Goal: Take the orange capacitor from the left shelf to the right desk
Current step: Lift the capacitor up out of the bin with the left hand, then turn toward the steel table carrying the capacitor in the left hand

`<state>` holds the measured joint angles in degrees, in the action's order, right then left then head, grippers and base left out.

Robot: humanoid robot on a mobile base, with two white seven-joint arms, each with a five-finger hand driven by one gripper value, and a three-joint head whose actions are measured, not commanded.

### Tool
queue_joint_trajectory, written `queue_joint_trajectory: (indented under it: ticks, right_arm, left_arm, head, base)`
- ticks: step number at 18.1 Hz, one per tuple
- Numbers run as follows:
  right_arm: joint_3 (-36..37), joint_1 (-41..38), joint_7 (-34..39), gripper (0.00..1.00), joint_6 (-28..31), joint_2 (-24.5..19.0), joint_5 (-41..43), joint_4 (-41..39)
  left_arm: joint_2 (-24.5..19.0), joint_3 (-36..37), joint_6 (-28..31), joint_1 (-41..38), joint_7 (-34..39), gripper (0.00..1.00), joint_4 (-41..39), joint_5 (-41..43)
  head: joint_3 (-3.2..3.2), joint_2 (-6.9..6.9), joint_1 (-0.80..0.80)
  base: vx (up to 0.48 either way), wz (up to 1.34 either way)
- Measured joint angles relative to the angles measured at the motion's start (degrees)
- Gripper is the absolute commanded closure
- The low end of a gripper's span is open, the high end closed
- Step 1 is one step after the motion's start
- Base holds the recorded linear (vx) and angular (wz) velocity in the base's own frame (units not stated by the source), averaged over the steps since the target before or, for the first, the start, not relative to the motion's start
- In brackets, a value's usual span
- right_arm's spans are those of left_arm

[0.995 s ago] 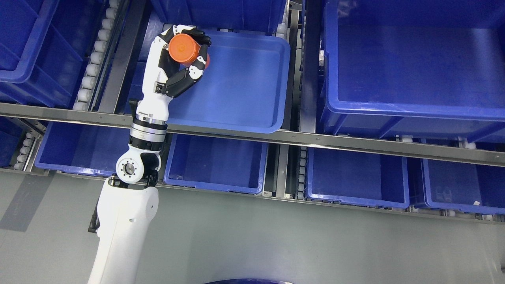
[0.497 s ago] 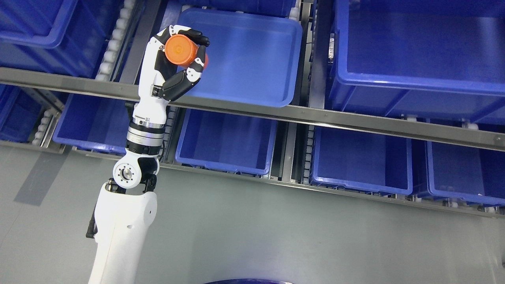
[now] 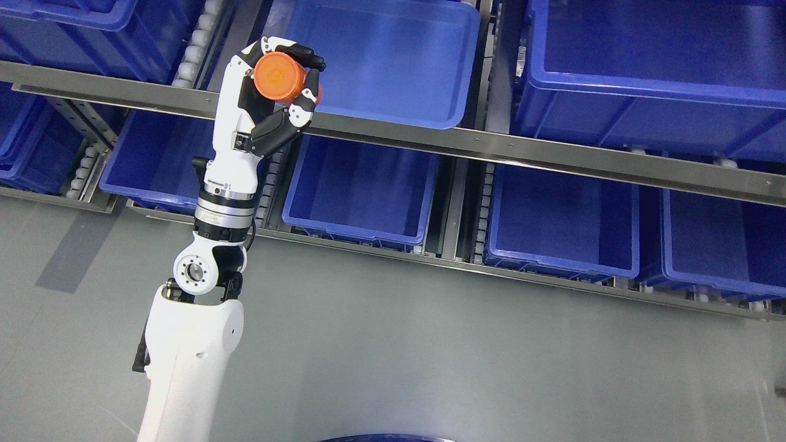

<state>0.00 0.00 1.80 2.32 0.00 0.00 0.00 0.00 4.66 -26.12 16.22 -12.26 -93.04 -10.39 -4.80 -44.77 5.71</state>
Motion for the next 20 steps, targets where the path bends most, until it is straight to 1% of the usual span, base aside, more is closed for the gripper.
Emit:
queue_joint_trajectory:
  ticks: [7,9,16,18,20]
  right_arm:
    - [0.00,0.00,0.00,0.00,0.00,0.00,0.00,0.00]
    - [0.00,0.00,0.00,0.00,0.00,0.00,0.00,0.00]
    - [0.00,0.00,0.00,0.00,0.00,0.00,0.00,0.00]
    - [0.00,0.00,0.00,0.00,0.00,0.00,0.00,0.00]
    - [0.00,0.00,0.00,0.00,0.01,0.00,0.00,0.00]
  left_arm:
    - [0.00,-0.20,-0.53,-0.04,0.00,0.97,-0.43,-0.05]
    - [0.00,-0.18,-1.71,-0.04,-0.01,0.97,-0.59,-0.08]
    - [0.00,1.71,-15.18,0.47,-0.22,0.98,-1.10,-0.27]
    - [0.00,3.19,-17.37,0.48,-0.25,0.97,-1.20,-0.29]
    - [0.00,4.82,-18.21,0.39,-0.25,0.97,-1.27,-0.30]
  head:
    - [0.00,0.00,0.00]
    - [0.00,0.00,0.00]
    - [0.00,0.00,0.00]
    - [0.00,0.00,0.00]
    - [0.00,0.00,0.00]
  base:
    - [0.041,-0.51]
    - [0.091,-0.81]
    - [0.161,-0.96]
    - [0.202,-0.91]
    - [0.233,-0.84]
